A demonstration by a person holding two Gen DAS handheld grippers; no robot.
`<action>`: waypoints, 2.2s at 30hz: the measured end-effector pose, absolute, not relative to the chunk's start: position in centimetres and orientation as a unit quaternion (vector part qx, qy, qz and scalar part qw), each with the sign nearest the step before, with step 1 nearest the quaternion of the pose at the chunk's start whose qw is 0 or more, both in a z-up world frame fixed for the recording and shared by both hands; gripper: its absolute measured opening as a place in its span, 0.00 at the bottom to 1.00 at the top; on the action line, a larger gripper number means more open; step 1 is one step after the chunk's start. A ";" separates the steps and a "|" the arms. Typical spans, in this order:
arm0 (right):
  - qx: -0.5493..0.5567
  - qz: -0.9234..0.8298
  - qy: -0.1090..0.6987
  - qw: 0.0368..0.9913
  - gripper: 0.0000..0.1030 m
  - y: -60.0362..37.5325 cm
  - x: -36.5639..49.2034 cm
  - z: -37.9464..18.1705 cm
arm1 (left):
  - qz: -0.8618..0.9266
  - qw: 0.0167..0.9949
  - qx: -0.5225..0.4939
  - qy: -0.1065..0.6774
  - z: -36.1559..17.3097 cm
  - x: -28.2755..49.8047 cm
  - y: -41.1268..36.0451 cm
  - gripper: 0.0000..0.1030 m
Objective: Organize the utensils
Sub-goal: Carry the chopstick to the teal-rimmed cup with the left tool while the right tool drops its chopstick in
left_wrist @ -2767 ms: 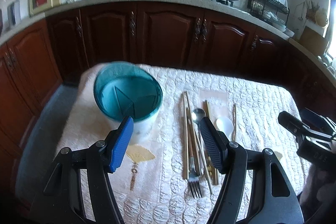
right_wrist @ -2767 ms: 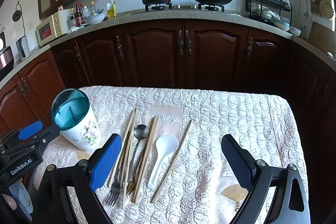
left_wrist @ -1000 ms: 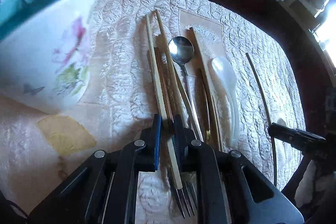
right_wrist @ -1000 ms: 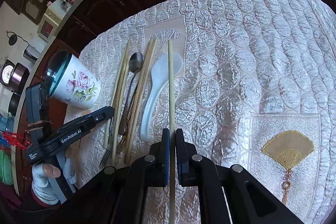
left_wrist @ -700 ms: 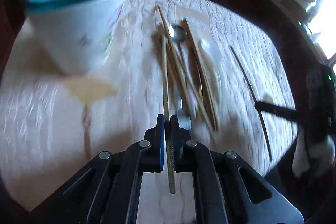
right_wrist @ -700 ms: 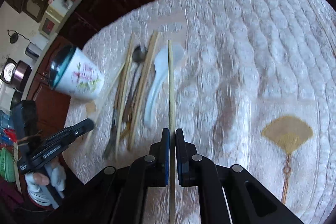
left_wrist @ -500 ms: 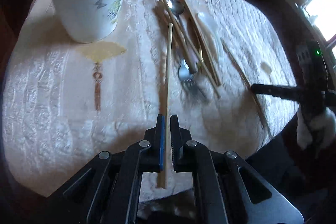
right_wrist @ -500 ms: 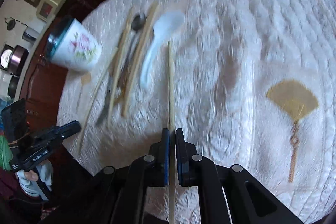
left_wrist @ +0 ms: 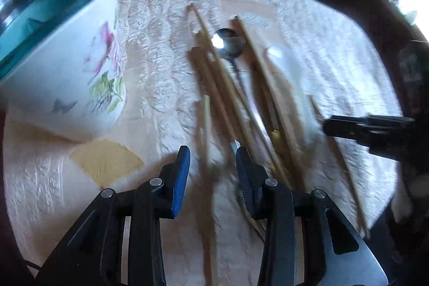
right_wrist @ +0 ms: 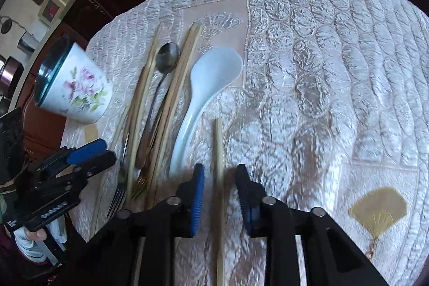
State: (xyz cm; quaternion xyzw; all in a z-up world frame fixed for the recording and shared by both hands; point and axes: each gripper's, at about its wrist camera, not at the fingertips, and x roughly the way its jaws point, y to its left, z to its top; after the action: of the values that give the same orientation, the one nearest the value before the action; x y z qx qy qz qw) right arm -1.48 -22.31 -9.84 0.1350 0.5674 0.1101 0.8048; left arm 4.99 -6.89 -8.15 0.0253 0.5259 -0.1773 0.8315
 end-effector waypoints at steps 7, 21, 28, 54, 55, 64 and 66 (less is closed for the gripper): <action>0.118 0.127 0.548 0.818 0.05 -21.7 -1.5 -8.3 | -0.178 0.831 0.023 0.526 -7.6 5.3 -5.9 0.05; 0.119 0.192 0.429 0.875 0.05 -21.0 -5.3 3.9 | -0.223 0.879 -0.050 0.418 3.6 -0.9 -0.2 0.04; 0.101 0.220 0.386 0.890 0.05 -19.0 -5.8 8.5 | -0.228 0.899 -0.053 0.369 7.8 -3.7 1.3 0.04; 0.065 0.239 0.266 0.931 0.05 -6.5 6.8 18.1 | -0.078 0.957 -0.053 0.275 14.7 4.9 8.6 0.04; 0.061 0.239 0.270 0.931 0.05 -5.8 7.4 17.5 | -0.076 0.955 -0.057 0.280 14.1 5.1 8.8 0.04; 0.036 0.256 0.345 0.902 0.05 -1.9 11.9 10.8 | -0.062 0.942 -0.080 0.320 9.5 7.1 9.5 0.04; 0.038 0.255 0.360 0.897 0.05 -1.7 12.7 9.4 | -0.061 0.938 -0.087 0.329 8.7 7.5 9.5 0.04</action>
State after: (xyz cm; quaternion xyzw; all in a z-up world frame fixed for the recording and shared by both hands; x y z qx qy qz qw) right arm 12.73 -1.68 9.37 0.0379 0.3596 0.2548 0.8968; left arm 7.50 9.55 8.73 -0.0870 0.3289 -0.0608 0.9384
